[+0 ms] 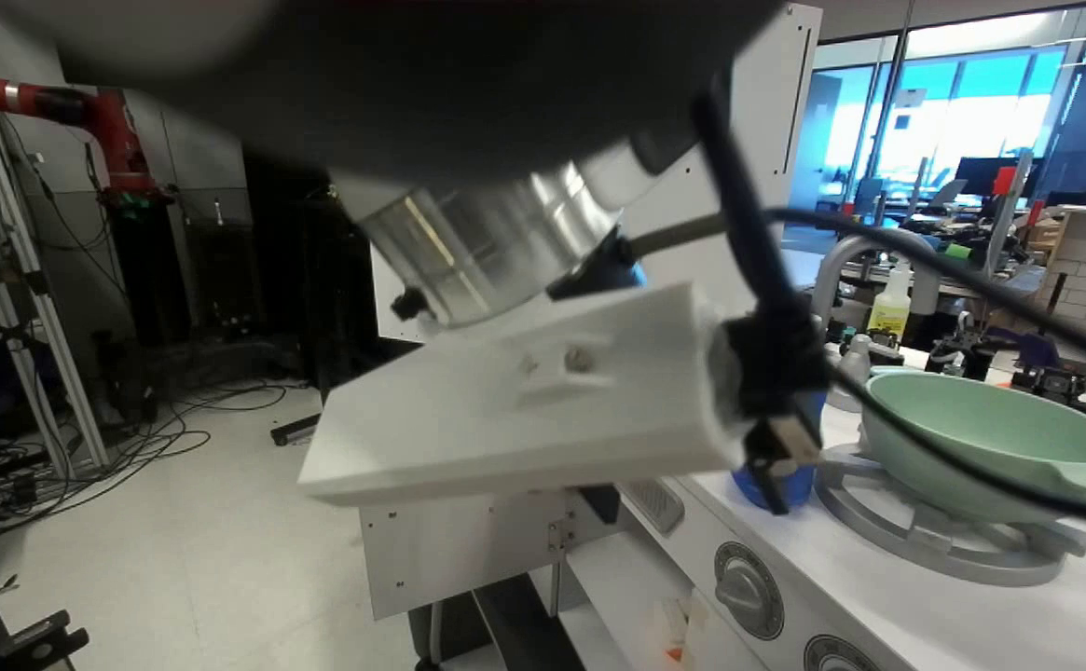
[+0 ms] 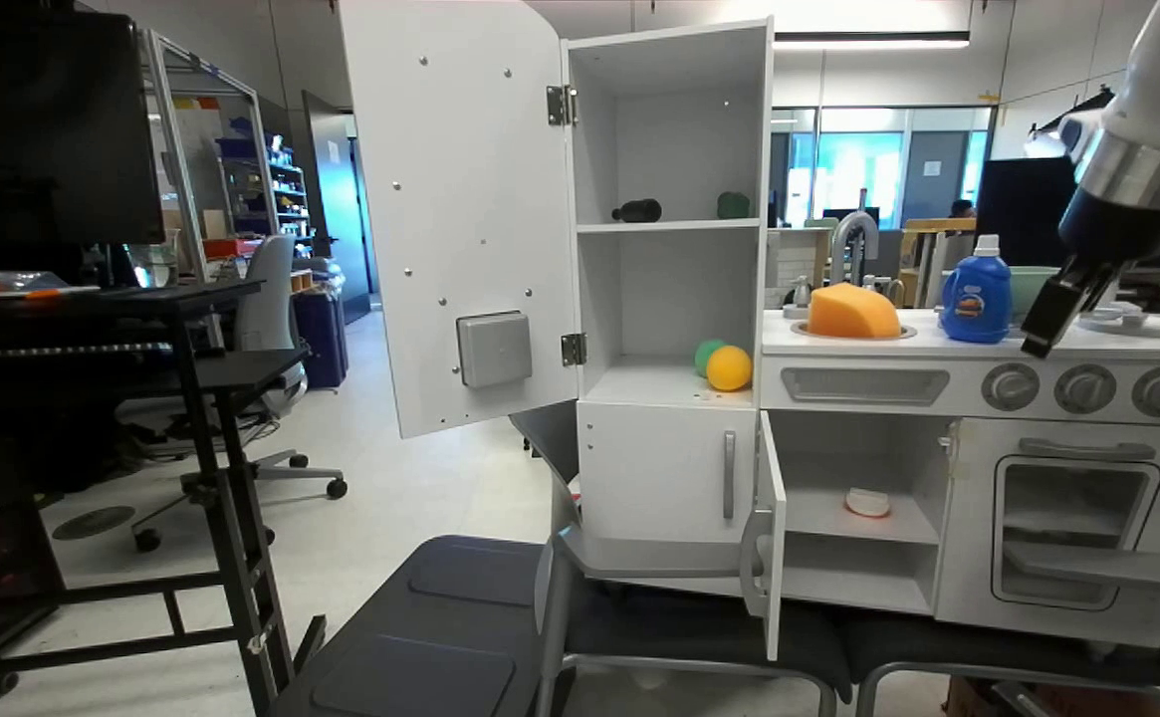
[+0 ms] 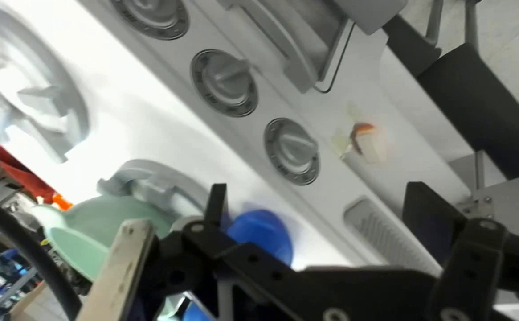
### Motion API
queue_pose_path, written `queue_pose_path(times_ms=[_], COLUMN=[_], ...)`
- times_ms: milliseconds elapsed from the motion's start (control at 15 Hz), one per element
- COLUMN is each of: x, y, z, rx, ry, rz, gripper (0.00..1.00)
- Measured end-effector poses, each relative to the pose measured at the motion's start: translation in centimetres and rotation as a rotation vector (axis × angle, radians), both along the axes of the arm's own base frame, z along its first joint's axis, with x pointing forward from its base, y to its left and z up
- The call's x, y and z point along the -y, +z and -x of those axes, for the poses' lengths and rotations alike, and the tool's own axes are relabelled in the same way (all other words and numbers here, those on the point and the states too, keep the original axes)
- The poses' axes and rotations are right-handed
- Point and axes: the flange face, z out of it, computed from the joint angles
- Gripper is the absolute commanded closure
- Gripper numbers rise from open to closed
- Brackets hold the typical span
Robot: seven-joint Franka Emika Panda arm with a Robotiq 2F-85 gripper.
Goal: Put the bottle and the toy into the bottom drawer and close the drawer.
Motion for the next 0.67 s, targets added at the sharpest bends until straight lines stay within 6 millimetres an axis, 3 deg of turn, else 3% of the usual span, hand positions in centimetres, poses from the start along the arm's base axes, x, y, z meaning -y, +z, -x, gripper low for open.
queue_pose_path(times_ms=[267, 667], x=[2.5, 3.3], y=[5.1, 7.1], z=[-1.4, -4.5], rx=[0.132, 0.235], ry=[-0.093, -0.142], rz=[-0.012, -0.057], gripper=[0.0, 0.0])
